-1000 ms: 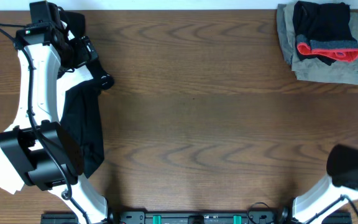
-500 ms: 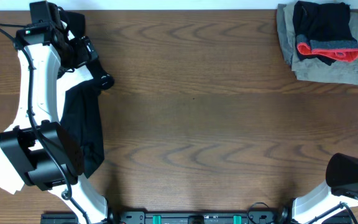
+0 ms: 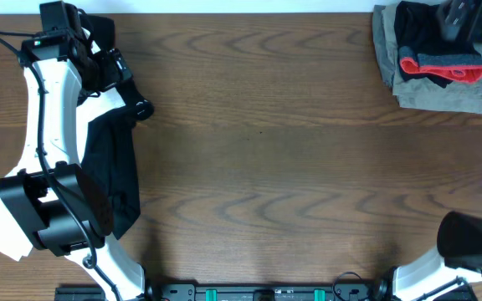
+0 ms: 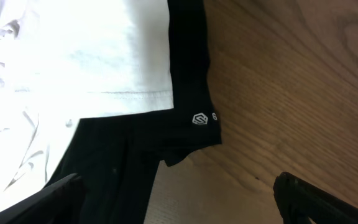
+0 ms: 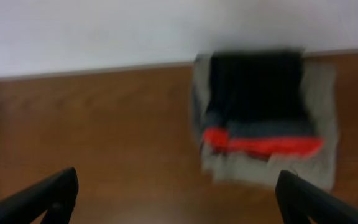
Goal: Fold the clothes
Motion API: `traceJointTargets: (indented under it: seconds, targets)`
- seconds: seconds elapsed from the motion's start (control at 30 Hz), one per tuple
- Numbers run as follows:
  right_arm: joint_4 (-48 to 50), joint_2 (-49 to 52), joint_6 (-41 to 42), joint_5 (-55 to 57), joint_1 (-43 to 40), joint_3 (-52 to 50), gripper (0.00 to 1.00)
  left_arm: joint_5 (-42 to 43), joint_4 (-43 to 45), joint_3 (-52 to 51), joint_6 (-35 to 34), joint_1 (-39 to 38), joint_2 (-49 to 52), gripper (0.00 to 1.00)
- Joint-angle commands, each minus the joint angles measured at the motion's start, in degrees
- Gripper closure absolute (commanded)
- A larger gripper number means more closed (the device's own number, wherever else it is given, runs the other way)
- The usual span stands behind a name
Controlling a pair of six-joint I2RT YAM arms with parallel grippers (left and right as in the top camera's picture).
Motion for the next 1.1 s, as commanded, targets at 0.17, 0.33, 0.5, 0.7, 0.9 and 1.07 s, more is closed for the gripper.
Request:
traceJointTargets:
  seconds: [0.17, 0.33, 0.5, 0.7, 0.9, 1.07]
  targets:
    - [-4.90, -18.21, -3.56, 3.37, 4.00, -4.72, 0.01, -0.70, 0.07, -0.28, -0.55, 0.04, 0.66, 0.02]
    - [17.35, -32.41, -3.56, -0.24, 4.00, -28.76, 0.01, -0.70, 0.07, -0.28, -0.55, 0.04, 0.66, 0.02]
    - [43.93, -45.99, -3.54, -3.30, 4.00, -57.59, 0.01, -0.70, 0.04, -0.28, -0.55, 0.04, 0.66, 0.02]
    - [65.00, -59.78, -3.56, -5.22, 4.00, -85.55, 0.01, -0.70, 0.07, -0.28, -0.55, 0.04, 0.66, 0.02]
    - [79.36, -72.76, -3.34, -5.22, 4.04, -108.87, 0.01, -0.70, 0.07, -0.28, -0.55, 0.04, 0.66, 0.02]
    - [85.66, -82.40, -3.39, -4.94, 5.14, -121.31, 0.01, -0.70, 0.07, -0.28, -0.55, 0.04, 0.66, 0.02]
